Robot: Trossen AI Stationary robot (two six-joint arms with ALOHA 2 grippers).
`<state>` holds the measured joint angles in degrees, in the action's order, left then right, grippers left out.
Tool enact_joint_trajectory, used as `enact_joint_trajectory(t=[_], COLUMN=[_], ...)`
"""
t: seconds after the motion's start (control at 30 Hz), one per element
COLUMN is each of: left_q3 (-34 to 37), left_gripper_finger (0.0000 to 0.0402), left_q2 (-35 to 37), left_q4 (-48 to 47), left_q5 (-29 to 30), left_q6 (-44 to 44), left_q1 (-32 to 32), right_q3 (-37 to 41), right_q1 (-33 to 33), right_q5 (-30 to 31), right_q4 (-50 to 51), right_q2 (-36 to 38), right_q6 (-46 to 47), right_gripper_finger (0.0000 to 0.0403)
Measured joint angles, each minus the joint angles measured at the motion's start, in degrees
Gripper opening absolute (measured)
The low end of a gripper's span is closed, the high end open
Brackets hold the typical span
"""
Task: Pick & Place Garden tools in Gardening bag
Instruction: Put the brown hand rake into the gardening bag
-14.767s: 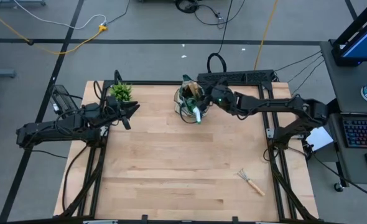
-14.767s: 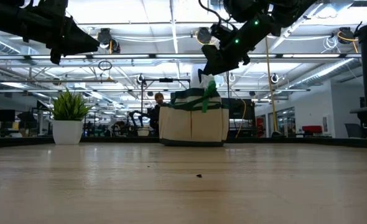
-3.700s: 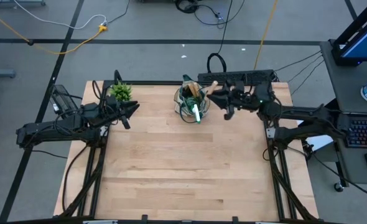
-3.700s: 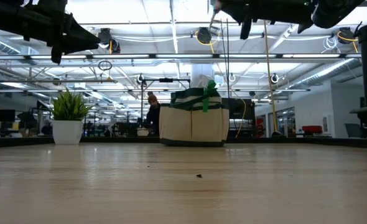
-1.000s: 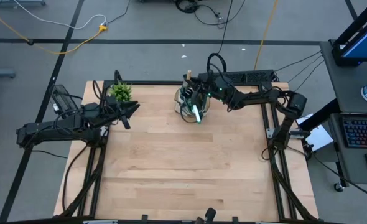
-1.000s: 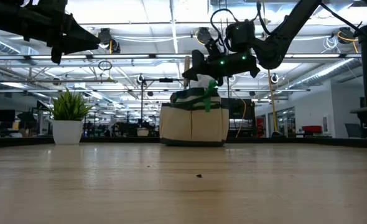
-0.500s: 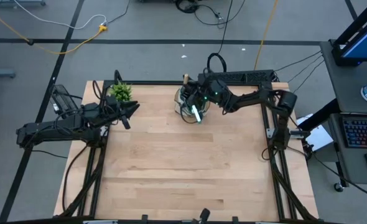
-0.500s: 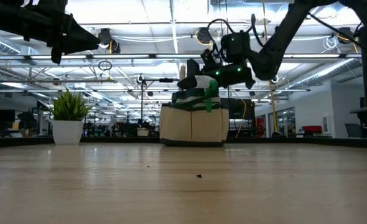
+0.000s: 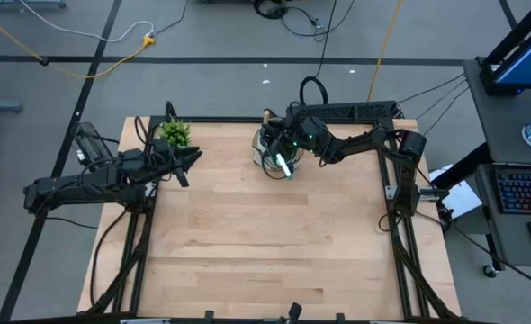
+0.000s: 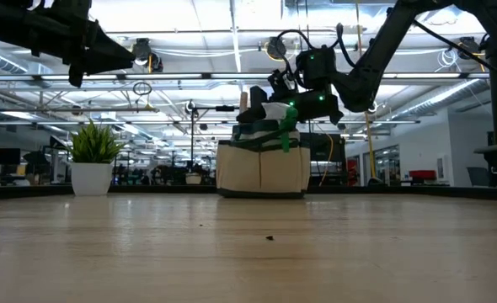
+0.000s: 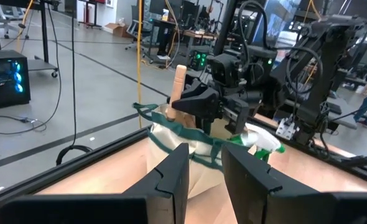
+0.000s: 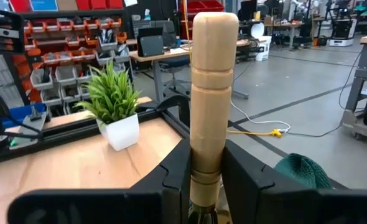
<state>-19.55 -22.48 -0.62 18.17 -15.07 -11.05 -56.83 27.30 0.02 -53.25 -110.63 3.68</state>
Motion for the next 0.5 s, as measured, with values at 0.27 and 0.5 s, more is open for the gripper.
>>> enact_joint_trajectory(t=[0.27,0.5], left_q3=[0.0,0.0], left_gripper_finger=[0.0099,0.0099], left_q2=[0.0,0.0], left_q4=[-1.1,-1.1], left_q5=[0.0,0.0], left_q6=[0.1,0.4], left_q1=[0.0,0.0], right_q3=[0.1,0.2], right_q1=[-0.1,0.0], right_q5=[-0.1,-0.2], right_q4=[3.1,8.3], right_q2=[0.9,4.6], right_q6=[-3.6,-6.8], right_gripper_finger=[0.0059,0.0089])
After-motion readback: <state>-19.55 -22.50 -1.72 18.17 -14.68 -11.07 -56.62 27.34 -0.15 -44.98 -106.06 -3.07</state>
